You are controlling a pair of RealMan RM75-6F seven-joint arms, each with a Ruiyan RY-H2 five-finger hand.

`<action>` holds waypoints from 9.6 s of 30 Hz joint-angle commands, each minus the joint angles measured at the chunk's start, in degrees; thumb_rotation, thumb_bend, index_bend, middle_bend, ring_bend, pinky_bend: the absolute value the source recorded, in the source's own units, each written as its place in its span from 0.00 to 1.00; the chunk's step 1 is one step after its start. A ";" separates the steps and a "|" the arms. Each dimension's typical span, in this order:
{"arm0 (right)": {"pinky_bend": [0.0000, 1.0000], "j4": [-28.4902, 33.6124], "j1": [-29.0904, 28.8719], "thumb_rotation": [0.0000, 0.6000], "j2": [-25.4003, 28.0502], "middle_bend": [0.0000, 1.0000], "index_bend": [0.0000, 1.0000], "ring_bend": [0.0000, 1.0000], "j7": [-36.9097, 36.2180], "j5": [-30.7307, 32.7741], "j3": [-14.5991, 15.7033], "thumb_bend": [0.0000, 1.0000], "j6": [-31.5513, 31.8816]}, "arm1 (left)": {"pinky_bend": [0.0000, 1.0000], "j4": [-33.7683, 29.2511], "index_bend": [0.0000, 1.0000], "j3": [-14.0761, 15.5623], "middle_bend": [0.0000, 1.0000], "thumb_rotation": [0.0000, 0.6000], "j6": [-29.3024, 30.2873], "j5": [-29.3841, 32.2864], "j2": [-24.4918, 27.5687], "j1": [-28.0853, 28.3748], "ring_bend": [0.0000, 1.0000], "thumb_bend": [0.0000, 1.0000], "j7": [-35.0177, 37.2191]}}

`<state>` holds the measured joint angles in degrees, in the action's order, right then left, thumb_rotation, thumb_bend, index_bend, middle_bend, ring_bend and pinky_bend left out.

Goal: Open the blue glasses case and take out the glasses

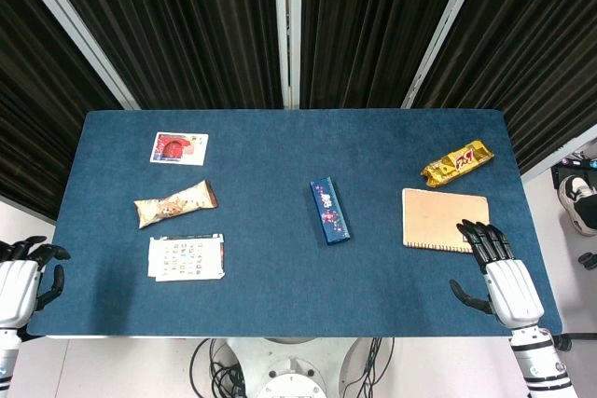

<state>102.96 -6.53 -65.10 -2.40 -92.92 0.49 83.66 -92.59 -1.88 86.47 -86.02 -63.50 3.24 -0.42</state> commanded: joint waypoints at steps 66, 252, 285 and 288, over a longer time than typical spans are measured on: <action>0.00 -19.40 -45.45 1.00 -22.42 0.19 0.06 0.00 14.79 35.72 -8.89 0.20 -42.08 | 0.24 -0.48 0.45 -0.03 0.44 1.00 -0.79 0.58 0.46 0.23 0.21 0.57 0.31; 0.00 -17.82 -38.33 1.00 -22.88 0.28 0.60 0.00 12.08 25.44 -6.11 0.48 -38.02 | 0.24 -0.44 0.45 0.01 0.44 1.00 -0.63 0.54 0.40 0.11 0.21 0.57 0.17; 0.00 -50.84 -45.65 1.00 -48.24 0.29 0.63 0.00 12.58 26.07 -18.87 0.46 -27.97 | 0.24 -0.23 0.45 0.05 0.44 1.00 -0.70 0.39 0.48 0.15 0.21 0.57 1.01; 0.00 -52.72 -47.04 1.00 -48.77 0.28 0.62 0.00 14.58 27.76 -19.67 0.46 -30.92 | 0.24 -0.24 0.45 0.06 0.44 1.00 -0.68 0.38 0.49 0.13 0.21 0.57 0.99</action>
<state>51.76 -52.37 -113.30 10.77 -66.53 -18.36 54.82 -92.83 -1.82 85.79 -85.63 -63.01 3.37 0.58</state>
